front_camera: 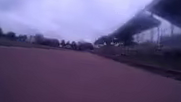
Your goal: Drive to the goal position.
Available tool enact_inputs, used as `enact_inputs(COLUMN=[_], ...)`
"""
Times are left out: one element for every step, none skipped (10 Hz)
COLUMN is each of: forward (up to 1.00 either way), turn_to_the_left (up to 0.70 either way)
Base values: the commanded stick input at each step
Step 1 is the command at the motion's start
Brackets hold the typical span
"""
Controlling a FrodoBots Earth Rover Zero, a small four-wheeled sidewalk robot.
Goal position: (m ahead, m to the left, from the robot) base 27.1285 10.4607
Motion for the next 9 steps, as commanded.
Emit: enact_inputs(forward=[0.70, 0.70, 0.70, 0.70, 0.70, 0.70, 0.70, 0.70, 0.70], turn_to_the_left=[-0.14, -0.14, -0.14, -0.14, -0.14, -0.14, -0.14, -0.14, -0.14])
